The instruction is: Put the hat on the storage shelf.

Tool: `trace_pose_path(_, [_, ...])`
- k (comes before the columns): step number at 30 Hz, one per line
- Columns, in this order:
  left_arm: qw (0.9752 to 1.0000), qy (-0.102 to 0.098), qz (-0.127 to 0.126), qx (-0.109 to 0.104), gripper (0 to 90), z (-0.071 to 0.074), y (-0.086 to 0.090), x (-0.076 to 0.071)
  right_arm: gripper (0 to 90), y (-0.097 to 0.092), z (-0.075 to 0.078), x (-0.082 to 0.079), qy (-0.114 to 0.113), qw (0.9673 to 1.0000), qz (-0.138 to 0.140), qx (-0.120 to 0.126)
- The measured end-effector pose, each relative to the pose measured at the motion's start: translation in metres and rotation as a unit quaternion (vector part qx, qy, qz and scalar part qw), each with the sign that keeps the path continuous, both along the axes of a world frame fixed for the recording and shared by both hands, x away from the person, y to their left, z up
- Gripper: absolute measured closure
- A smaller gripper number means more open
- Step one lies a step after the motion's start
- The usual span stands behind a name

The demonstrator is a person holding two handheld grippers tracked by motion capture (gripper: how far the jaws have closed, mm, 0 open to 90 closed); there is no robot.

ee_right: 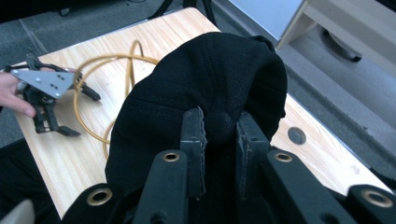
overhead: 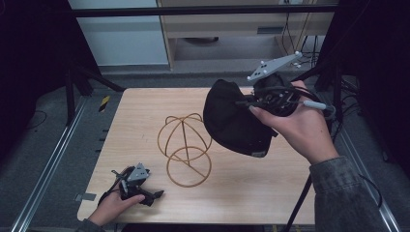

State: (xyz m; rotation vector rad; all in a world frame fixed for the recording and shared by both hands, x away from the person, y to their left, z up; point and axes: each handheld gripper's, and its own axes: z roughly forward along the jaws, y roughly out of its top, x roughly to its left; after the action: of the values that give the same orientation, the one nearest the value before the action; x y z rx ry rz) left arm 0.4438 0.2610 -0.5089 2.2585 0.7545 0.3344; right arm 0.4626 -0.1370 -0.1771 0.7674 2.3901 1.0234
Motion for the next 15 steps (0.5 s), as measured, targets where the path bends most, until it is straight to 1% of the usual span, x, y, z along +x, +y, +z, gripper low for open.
trace_pose_path(4, [1.0,-0.001,0.001,0.0,0.0,0.0,0.0,0.0,76.7,0.009,0.006,0.0,-0.005,0.9998,0.02,0.002])
trace_pose_path(11, [1.0,-0.001,0.003,0.0,0.0,0.0,-0.001,0.0,76.7,0.026,0.013,0.002,-0.004,0.9992,0.038,0.01])
trace_pose_path(15, [1.0,-0.001,0.003,0.0,0.0,0.0,-0.001,0.0,76.6,0.035,0.016,0.002,-0.004,0.9984,0.055,0.014])
